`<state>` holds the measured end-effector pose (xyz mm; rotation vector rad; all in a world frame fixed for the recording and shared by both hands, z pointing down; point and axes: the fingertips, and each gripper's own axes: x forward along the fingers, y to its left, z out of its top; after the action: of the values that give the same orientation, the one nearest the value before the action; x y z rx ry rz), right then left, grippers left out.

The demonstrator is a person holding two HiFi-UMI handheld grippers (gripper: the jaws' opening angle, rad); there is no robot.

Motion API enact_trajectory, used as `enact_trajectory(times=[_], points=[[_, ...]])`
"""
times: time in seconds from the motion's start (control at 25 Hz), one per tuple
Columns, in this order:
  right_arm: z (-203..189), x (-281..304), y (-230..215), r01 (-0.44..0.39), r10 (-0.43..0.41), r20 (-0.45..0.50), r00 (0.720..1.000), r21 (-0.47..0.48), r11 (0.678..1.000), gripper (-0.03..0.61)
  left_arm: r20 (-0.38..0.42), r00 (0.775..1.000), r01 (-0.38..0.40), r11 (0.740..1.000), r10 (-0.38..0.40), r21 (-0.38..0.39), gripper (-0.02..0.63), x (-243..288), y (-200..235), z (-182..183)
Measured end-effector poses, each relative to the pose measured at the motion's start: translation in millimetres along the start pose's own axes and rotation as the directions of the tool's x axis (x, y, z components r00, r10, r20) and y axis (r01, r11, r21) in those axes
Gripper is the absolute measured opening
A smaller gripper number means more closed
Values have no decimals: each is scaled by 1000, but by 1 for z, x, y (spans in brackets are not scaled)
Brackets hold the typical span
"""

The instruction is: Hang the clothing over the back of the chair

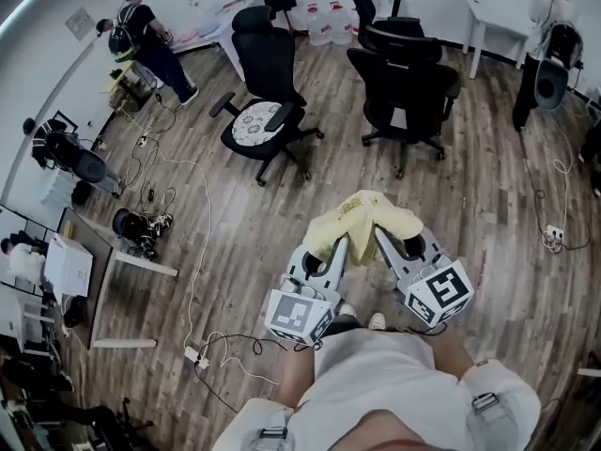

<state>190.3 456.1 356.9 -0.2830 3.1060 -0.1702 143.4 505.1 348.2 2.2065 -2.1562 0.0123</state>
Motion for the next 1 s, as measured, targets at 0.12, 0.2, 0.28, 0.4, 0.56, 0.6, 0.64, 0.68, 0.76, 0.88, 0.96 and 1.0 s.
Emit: enact_trajectory(times=[0.12, 0.2, 0.28, 0.4, 0.56, 0.6, 0.64, 0.68, 0.76, 0.88, 0.96, 1.0], points=[[2, 4, -5, -4, 4, 4, 1000, -4, 1000, 61, 2, 1000, -5, 1000, 5, 5, 44, 5, 3, 1], [5, 9, -10, -3, 3, 6, 1000, -8, 1000, 61, 5, 1000, -4, 1000, 4, 9, 44, 11, 7, 4], [6, 17, -17, 0, 0, 4, 1000, -11, 1000, 63, 6, 1000, -3, 1000, 3, 11, 44, 19, 12, 5], [5, 31, -27, 8, -8, -3, 1000, -14, 1000, 61, 9, 1000, -2, 1000, 2, 5, 44, 31, 25, 3], [3, 53, -40, 33, -33, -15, 999, -16, 999, 61, 8, 1000, 17, 1000, -17, -4, 44, 48, 45, 2], [3, 58, -43, 41, -42, -19, 999, -16, 999, 61, 7, 1000, 23, 1000, -23, -6, 44, 51, 50, 1], [2, 64, -46, 47, -48, -21, 999, -17, 999, 61, 8, 1000, 29, 1000, -29, -9, 44, 55, 56, 1], [2, 71, -48, 53, -53, -23, 998, -20, 998, 61, 9, 999, 35, 999, -35, -12, 44, 59, 62, 0], [1, 83, -52, 63, -64, -26, 998, -24, 998, 61, 11, 999, 48, 999, -47, -16, 44, 65, 74, 0], [1, 100, -57, 82, -83, -34, 996, -27, 996, 61, 13, 998, 65, 998, -64, -19, 44, 74, 91, 1], [0, 110, -60, 96, -97, -35, 995, -29, 995, 63, 14, 997, 77, 997, -77, -16, 44, 80, 101, 3], [0, 115, -62, 103, -104, -34, 994, -29, 994, 63, 14, 997, 82, 996, -82, -14, 44, 82, 106, 3]])
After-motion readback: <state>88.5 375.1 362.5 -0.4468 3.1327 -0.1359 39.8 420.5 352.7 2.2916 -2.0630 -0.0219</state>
